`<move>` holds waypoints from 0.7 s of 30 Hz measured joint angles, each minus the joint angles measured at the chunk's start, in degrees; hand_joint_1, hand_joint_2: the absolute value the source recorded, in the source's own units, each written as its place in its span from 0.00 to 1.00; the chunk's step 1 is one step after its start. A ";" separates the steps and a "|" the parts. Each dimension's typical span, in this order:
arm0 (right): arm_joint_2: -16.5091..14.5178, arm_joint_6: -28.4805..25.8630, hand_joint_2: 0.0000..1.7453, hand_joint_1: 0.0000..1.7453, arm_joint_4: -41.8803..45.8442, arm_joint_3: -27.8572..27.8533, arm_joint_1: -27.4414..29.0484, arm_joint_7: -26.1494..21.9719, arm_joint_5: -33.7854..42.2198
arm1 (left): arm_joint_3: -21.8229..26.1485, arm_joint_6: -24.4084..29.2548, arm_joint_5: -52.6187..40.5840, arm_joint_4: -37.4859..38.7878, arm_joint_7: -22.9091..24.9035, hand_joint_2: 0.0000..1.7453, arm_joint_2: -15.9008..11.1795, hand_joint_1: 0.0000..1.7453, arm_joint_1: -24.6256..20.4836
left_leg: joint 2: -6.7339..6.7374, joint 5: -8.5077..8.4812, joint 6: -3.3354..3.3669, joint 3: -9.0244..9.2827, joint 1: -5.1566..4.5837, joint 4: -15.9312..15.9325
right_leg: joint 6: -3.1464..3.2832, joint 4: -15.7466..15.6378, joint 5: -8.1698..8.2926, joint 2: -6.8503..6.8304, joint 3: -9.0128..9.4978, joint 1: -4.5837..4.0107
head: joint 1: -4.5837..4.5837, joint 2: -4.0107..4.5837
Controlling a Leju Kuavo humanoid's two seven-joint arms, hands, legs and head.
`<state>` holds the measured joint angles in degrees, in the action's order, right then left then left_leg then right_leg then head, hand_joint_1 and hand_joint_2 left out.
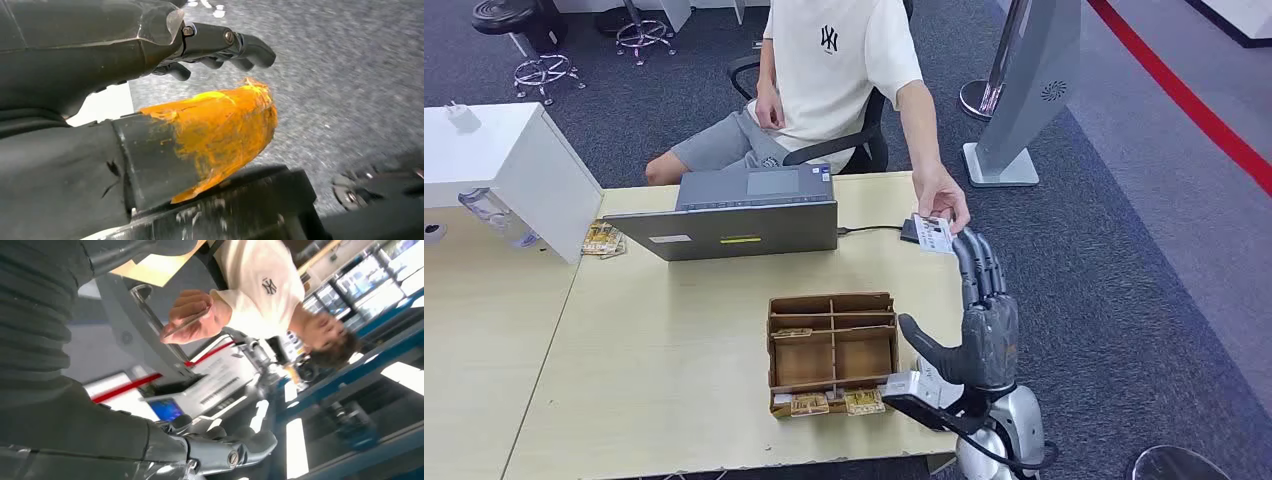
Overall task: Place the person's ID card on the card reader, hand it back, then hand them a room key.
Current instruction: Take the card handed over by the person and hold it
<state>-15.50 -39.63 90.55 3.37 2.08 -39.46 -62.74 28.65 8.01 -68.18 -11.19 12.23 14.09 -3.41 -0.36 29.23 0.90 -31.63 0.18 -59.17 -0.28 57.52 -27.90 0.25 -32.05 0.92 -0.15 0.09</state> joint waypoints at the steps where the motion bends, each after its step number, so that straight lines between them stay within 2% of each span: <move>1: -0.03 -0.01 1.00 0.00 -0.07 -0.10 -0.01 -0.08 -0.98 | 0.00 -0.19 -0.07 0.00 -0.16 0.00 -0.18 0.00 0.01 | -0.02 0.00 0.00 -0.01 0.00 0.00 | 0.00 0.00 0.00 -0.01 0.00 0.00 | 0.01 0.00; 12: -0.27 -0.04 1.00 0.00 -2.25 -3.50 -3.62 -0.19 -12.62 | 0.02 -1.02 -1.36 0.00 -0.28 0.00 -1.75 0.00 0.12 | -0.04 -0.01 -0.01 -0.03 0.00 0.01 | 0.02 0.00 -0.01 -0.02 -0.01 -0.03 | 0.01 0.00; 18: -0.30 -0.04 1.00 0.00 -3.63 -5.05 -6.14 4.05 -17.40 | 0.02 -1.44 -2.08 0.00 -0.16 0.00 -2.10 0.00 0.12 | -0.04 -0.01 -0.01 -0.02 -0.01 0.00 | 0.02 0.00 -0.01 -0.02 -0.01 -0.02 | 0.01 0.00; 20: -0.27 -0.04 1.00 0.03 -3.80 -5.17 -6.85 5.94 -18.37 | 0.02 -1.52 -2.21 0.00 -0.14 0.00 -2.17 0.00 0.12 | -0.04 0.00 -0.01 -0.02 -0.01 0.00 | 0.02 0.00 -0.01 -0.02 -0.01 -0.02 | 0.01 0.00; 21: -0.25 -0.04 1.00 0.25 -3.86 -5.22 -7.16 6.92 -18.76 | 0.02 -1.55 -2.27 0.00 -0.14 0.00 -2.19 0.00 0.12 | -0.04 0.00 -0.01 -0.03 -0.01 0.00 | 0.02 0.00 -0.01 -0.02 -0.02 -0.02 | 0.01 0.00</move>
<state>-15.74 -39.67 86.69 -1.86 -5.08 -32.54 -81.50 28.67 6.45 -70.45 -11.19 12.09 11.90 -3.29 -0.40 29.22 0.89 -31.66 0.17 -59.17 -0.26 57.52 -27.91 0.23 -32.07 0.90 -0.14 0.09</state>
